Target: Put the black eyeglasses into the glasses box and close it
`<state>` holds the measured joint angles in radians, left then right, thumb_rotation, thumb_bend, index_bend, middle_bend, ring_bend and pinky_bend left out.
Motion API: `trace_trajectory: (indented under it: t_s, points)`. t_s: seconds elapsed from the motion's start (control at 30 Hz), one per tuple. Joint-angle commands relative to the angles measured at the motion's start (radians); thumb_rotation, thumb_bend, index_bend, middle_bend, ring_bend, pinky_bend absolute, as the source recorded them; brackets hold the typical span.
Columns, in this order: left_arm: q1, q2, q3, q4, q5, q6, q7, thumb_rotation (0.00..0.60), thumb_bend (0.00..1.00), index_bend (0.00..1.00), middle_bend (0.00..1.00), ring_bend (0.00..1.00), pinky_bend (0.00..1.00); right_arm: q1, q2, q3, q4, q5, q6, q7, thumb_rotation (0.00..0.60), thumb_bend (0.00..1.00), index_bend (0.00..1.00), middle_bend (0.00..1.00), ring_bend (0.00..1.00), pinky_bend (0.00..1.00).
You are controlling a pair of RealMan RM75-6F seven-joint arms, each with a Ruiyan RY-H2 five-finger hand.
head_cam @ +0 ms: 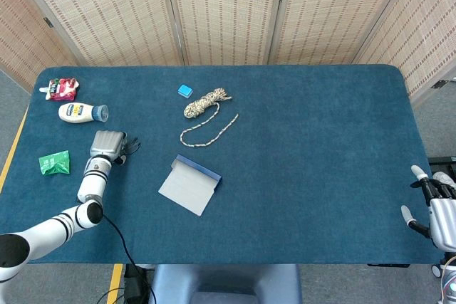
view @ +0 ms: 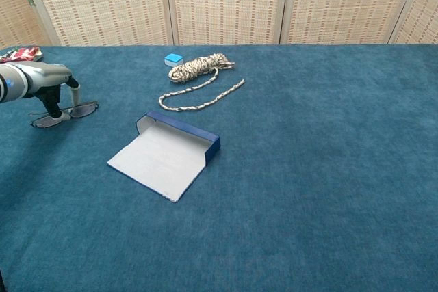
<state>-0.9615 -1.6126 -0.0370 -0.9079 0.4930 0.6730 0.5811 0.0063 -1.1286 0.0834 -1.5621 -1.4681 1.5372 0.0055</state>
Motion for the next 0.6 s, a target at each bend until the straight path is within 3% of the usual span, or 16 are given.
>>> trace_trajectory:
  t_s: [0.03, 0.6]
  points:
    - [0.005, -0.012, -0.007, 0.014, 0.008, 0.000, 0.005, 0.600, 0.36, 0.39, 1.00, 0.97, 0.84, -0.001, 0.000, 0.000, 0.000, 0.002, 0.000, 0.000, 0.600, 0.33, 0.10, 0.35, 0.28, 0.24]
    - [0.025, -0.029, -0.042, 0.022, 0.042, -0.004, 0.030, 0.600, 0.36, 0.48, 1.00, 0.97, 0.84, 0.001, -0.001, 0.001, 0.003, 0.008, -0.007, -0.002, 0.600, 0.33, 0.10, 0.36, 0.28, 0.24]
